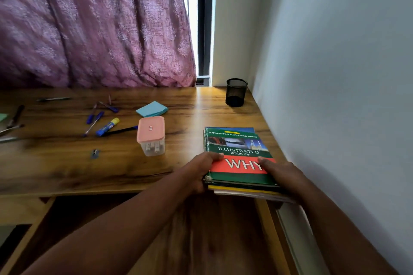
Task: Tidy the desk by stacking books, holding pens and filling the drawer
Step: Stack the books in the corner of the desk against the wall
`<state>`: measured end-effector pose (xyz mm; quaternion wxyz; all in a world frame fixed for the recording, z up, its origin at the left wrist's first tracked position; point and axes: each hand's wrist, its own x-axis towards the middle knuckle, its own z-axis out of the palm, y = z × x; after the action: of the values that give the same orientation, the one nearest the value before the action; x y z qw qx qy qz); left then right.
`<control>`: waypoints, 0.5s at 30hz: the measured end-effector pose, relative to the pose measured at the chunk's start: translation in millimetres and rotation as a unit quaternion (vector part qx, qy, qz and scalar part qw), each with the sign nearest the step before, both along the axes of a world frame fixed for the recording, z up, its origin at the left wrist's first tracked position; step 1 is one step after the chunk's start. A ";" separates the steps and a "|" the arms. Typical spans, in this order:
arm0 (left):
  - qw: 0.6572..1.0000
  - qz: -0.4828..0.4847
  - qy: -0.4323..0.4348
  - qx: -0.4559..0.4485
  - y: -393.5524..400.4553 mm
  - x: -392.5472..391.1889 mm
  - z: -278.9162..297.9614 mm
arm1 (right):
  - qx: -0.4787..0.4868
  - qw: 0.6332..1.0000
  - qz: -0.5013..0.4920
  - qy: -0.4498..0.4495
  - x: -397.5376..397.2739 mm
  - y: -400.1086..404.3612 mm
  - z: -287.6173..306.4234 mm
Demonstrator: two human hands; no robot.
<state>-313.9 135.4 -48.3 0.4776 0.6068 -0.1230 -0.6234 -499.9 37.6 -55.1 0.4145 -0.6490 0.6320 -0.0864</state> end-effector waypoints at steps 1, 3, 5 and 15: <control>1.000 -0.001 -0.003 -0.004 11.5 0.4 7.7 | 0.042 0.995 -0.005 -0.086 -5.2 9.6 9.2; 1.000 -0.003 -0.009 -0.013 37.7 1.0 23.4 | 0.148 0.967 -0.009 -0.205 -14.1 33.7 28.4; 0.999 -0.008 0.029 -0.015 62.8 0.2 36.1 | 0.227 0.939 -0.010 -0.260 -23.5 56.6 44.9; 0.983 -0.089 0.156 -0.042 170.0 -9.6 81.9 | 0.254 0.909 0.041 -0.327 -55.9 172.8 130.6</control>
<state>-323.6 305.5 33.6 0.4588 0.4679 -0.1267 -0.7447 -555.8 210.4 75.5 0.7524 -0.4823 0.4341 -0.1130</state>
